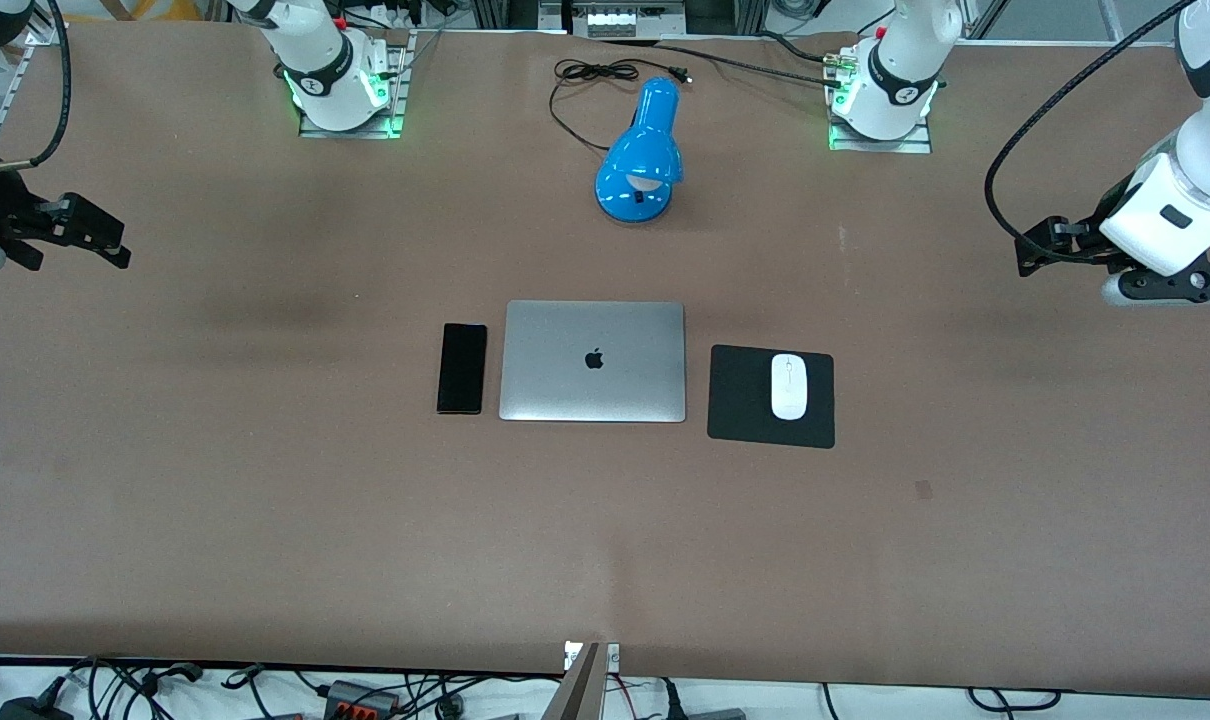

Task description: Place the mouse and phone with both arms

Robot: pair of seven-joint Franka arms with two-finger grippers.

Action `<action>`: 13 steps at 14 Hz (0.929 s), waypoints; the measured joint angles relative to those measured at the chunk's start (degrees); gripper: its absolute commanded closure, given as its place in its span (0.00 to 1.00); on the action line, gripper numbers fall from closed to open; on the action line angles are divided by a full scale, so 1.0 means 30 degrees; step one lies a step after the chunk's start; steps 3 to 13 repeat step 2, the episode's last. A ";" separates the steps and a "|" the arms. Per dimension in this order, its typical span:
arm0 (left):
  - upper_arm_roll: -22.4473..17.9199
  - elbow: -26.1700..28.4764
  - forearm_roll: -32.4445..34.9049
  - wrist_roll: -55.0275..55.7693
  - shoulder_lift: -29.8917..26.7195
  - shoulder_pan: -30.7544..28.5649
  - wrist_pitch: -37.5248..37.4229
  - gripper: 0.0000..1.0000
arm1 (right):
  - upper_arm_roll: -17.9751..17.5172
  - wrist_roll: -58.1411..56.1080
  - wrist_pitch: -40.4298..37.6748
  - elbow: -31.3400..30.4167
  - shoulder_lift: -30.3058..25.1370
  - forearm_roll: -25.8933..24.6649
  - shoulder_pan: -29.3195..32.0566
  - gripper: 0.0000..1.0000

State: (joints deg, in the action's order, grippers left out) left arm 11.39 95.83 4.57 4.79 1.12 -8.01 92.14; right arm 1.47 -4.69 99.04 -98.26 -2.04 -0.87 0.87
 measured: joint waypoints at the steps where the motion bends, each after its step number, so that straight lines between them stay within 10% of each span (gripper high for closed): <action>1: 0.0000 0.0000 0.0000 0.0000 0.0000 0.0000 0.0000 0.00 | -0.0004 0.0000 -0.0001 0.0000 0.0000 0.0000 -0.0001 0.00; 13: 0.0000 0.0000 0.0000 0.0000 0.0000 0.0000 0.0000 0.00 | -0.0009 0.0000 -0.0006 0.0000 -0.0001 0.0000 -0.0001 0.00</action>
